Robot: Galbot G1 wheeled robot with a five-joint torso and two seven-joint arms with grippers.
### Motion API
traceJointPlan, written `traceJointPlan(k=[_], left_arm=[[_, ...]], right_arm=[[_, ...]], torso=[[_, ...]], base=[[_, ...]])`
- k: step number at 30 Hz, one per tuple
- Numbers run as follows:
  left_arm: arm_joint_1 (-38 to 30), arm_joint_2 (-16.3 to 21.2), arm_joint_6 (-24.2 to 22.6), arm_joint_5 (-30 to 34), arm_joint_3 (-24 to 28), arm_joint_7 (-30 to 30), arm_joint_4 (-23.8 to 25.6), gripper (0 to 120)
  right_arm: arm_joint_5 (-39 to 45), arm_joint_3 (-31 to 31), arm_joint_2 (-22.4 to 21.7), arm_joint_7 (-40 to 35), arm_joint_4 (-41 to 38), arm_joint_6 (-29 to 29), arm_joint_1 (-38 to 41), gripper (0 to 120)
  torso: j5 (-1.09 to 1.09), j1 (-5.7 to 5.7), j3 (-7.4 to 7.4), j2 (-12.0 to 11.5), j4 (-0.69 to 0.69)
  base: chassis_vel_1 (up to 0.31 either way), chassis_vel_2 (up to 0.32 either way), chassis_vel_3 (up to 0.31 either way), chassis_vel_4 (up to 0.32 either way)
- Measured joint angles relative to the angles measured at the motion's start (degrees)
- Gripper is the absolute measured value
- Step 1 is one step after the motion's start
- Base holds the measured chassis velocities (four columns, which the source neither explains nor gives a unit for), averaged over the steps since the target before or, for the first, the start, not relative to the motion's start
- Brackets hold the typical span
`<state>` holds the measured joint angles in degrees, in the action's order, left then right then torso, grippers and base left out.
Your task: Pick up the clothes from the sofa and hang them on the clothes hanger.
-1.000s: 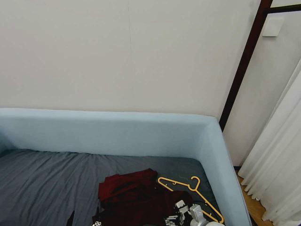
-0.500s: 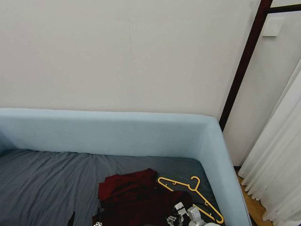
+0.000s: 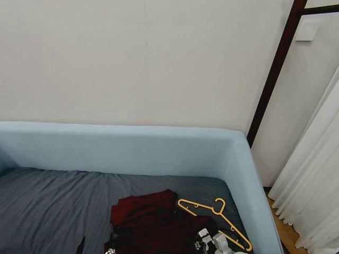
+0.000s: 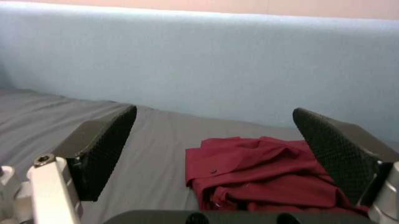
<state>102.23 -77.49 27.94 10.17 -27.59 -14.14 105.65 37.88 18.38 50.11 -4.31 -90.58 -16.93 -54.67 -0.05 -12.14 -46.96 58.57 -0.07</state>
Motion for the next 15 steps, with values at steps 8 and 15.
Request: traceJointPlan(k=[8, 15], left_arm=[[-2.08, 5.94, -2.08, 3.34, 0.77, 0.06, 0.44, 99], [-10.55, 17.6, -9.3, 15.43, 3.72, 1.54, -0.91, 99]], right_arm=[[-4.11, -0.51, -6.03, 0.29, -6.58, 1.6, -0.41, 0], [-15.44, -3.13, -11.88, 2.78, -12.4, 6.1, -2.0, 0]], torso=[[0.0, 0.0, 0.0, 0.0, 0.0], [-0.01, 0.0, 0.0, 0.0, 0.0]], base=[[0.0, 0.0, 0.0, 0.0], [0.0, 0.0, 0.0, 0.0]])
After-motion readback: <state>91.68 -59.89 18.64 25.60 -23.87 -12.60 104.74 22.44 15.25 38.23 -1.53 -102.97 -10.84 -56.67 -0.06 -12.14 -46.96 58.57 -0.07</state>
